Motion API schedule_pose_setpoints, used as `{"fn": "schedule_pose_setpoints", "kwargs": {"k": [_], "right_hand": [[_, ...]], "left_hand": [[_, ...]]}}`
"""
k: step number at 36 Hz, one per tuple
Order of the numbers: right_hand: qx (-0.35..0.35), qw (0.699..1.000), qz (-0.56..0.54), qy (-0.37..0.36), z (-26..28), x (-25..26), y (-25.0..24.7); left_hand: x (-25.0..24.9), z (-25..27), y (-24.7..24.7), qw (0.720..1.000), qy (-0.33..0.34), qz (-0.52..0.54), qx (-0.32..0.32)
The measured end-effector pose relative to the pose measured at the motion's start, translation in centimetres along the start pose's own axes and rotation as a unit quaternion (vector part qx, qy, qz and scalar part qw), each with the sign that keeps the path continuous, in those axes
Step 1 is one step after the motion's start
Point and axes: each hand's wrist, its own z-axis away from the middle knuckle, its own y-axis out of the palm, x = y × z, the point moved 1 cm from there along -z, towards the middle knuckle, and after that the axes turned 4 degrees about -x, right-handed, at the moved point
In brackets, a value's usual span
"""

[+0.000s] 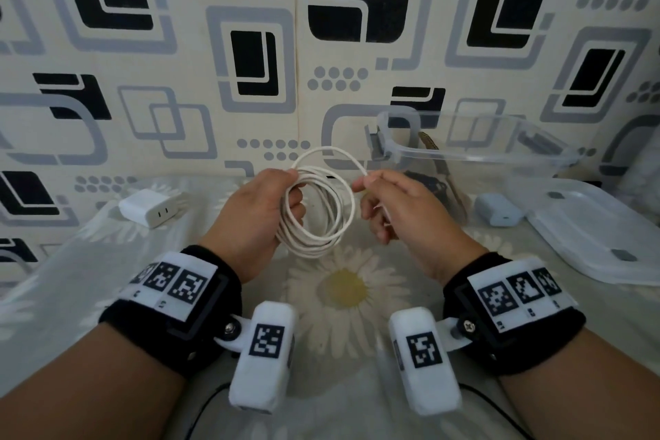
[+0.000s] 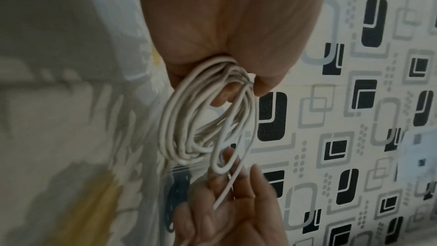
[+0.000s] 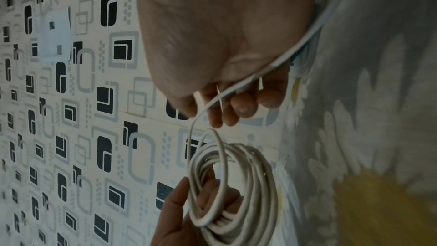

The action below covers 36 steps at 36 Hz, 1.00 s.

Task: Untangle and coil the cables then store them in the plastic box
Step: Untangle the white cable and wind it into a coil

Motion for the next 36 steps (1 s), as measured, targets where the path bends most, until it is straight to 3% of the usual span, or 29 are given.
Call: {"fn": "schedule_pose_setpoints", "kwargs": {"k": [5,10,20,28,33,36], "right_hand": [[0.098,0.995,0.021,0.016,0.4,-0.5,0.6],[0.074,0.997,0.017,0.022,0.1,-1.0,1.1],[0.100,0.995,0.011,0.020,0.4,-1.0,1.6],[0.023,0.998,0.057,-0.013,0.0,-0.6,0.7],[-0.011,0.995,0.101,-0.013,-0.2,-0.7,0.0],[-0.003,0.981,0.195,-0.017,-0.2,-0.7,-0.3]], "left_hand": [[0.0,0.0,0.1,0.999,0.002,0.036,0.012],[-0.3,-0.2,-0.1,0.991,-0.029,0.127,0.031],[-0.4,-0.2,-0.1,0.981,-0.049,0.184,0.041],[-0.9,-0.4,-0.4,0.992,0.012,0.121,-0.031],[-1.5,-1.0,-1.8,0.982,0.013,0.174,-0.069],[-1.9,-1.3,-2.6,0.972,-0.011,0.222,-0.072]]}}
